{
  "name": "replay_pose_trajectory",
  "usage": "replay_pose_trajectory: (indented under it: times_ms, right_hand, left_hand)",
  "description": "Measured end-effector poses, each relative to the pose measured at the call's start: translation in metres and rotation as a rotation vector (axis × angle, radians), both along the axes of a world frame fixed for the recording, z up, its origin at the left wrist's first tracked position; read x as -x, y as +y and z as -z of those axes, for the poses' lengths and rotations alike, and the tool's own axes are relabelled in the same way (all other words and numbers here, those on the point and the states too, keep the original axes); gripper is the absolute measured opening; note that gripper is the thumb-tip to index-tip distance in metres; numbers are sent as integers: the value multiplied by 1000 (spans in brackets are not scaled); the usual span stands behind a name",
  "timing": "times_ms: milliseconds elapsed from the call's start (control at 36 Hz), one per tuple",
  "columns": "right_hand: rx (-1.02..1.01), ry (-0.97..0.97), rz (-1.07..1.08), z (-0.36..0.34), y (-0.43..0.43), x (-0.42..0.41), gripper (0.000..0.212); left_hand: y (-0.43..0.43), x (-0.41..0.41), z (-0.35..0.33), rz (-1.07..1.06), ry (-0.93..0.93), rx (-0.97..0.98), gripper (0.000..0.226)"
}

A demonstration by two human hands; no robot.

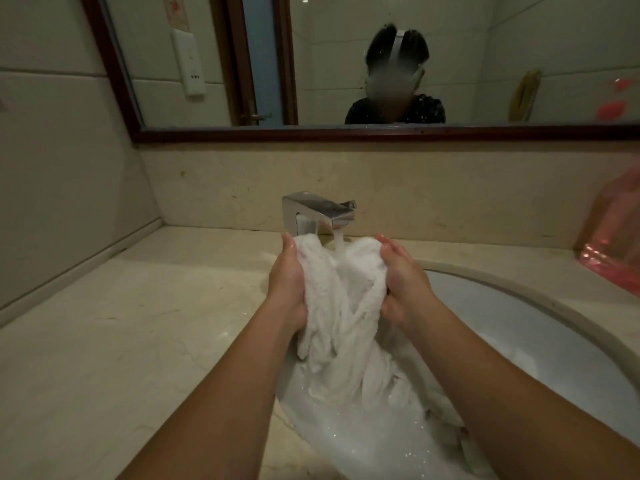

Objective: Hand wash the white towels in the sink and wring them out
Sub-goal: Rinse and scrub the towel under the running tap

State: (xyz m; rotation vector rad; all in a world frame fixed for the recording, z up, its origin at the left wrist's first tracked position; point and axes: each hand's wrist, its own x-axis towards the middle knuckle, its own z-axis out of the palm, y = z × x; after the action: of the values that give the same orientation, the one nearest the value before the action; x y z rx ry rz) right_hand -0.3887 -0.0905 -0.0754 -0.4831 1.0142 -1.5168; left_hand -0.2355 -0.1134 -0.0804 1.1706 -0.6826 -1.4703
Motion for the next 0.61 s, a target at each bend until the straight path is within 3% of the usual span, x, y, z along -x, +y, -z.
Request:
replay_pose_trajectory:
  times_ms: [83, 167, 278, 333, 444, 528, 611]
  right_hand:
    - [4, -98, -4, 0, -4, -1, 26]
    - [-57, -157, -48, 3, -8, -4, 37]
    - [-52, -178, -193, 12, -9, -4, 56]
    - [-25, -111, -210, 13, -7, -6, 56]
    - [54, 130, -105, 19, -5, -16, 36]
    - [-7, 388, -114, 20, -4, -25, 32]
    - [-106, 444, -115, 30, -14, -22, 38]
  left_hand:
    - [2, 7, -2, 48, -151, 23, 91]
    - [8, 15, -6, 94, -313, 82, 60]
    - [5, 16, 1, 74, -316, 53, 70]
    - [2, 14, 3, 41, -206, -6, 75]
    - [10, 15, -5, 42, -129, 1, 57]
    - [7, 17, -5, 45, -120, 30, 48]
    - [1, 20, -2, 40, -90, 38, 52]
